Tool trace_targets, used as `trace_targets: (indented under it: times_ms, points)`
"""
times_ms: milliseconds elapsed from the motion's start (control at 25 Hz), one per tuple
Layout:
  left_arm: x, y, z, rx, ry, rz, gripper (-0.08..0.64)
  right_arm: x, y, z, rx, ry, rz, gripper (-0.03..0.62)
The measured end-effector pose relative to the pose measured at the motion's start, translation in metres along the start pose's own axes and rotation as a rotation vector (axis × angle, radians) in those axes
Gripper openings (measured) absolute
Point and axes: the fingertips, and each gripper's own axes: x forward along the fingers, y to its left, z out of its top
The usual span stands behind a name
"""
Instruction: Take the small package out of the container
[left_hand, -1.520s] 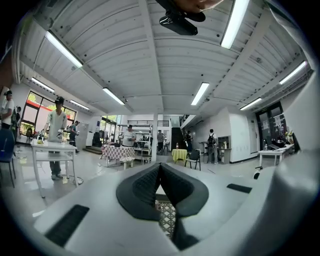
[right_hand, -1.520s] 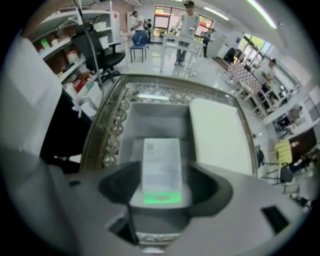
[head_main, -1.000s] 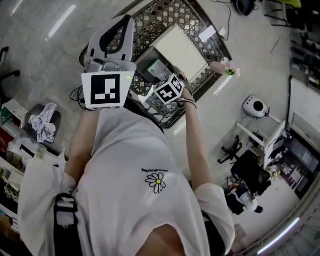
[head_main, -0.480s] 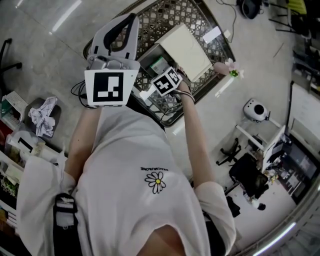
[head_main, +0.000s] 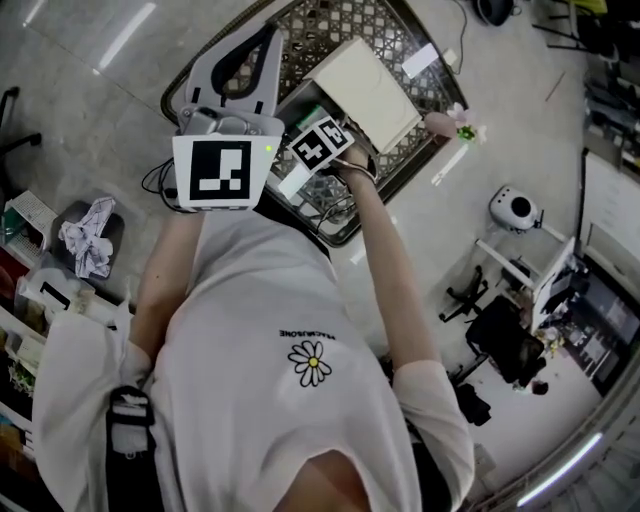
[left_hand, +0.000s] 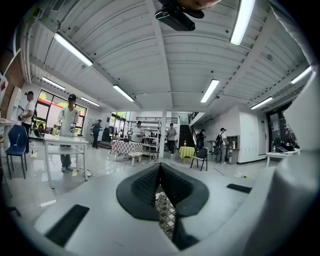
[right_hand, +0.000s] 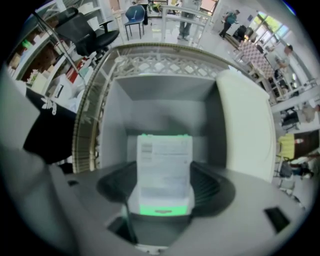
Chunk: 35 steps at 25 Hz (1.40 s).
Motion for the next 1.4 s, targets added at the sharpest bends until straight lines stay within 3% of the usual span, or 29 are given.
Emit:
trace_targets:
  times_ms: [280, 520, 680, 840, 1040, 1120, 1280, 1400]
  points:
    - [0.002, -0.001, 0.009, 0.022, -0.029, -0.016, 0.025, 0.009, -0.004, 0.002, 0.009, -0.048, -0.001, 0.318]
    - [-0.001, -0.016, 0.044, 0.061, -0.078, -0.043, 0.025, -0.019, -0.007, -0.002, 0.073, -0.115, 0.020, 0.318]
    - [0.005, -0.027, 0.057, 0.064, -0.100, -0.071, 0.025, -0.053, -0.021, 0.011, 0.195, -0.255, 0.032, 0.318]
    - [0.012, -0.046, 0.092, 0.074, -0.170, -0.108, 0.025, -0.123, -0.042, 0.033, 0.354, -0.494, 0.015, 0.318]
    - [0.017, -0.073, 0.140, 0.062, -0.263, -0.125, 0.025, -0.238, -0.092, 0.037, 0.484, -0.799, -0.145, 0.318]
    - [0.015, -0.087, 0.149, 0.063, -0.271, -0.133, 0.025, -0.280, -0.106, 0.022, 0.550, -0.903, -0.219, 0.318]
    - [0.012, -0.119, 0.174, 0.083, -0.318, -0.223, 0.025, -0.368, -0.128, -0.012, 0.708, -1.151, -0.391, 0.318]
    - [0.002, -0.141, 0.186, 0.061, -0.335, -0.258, 0.025, -0.428, -0.127, -0.049, 0.756, -1.288, -0.503, 0.318]
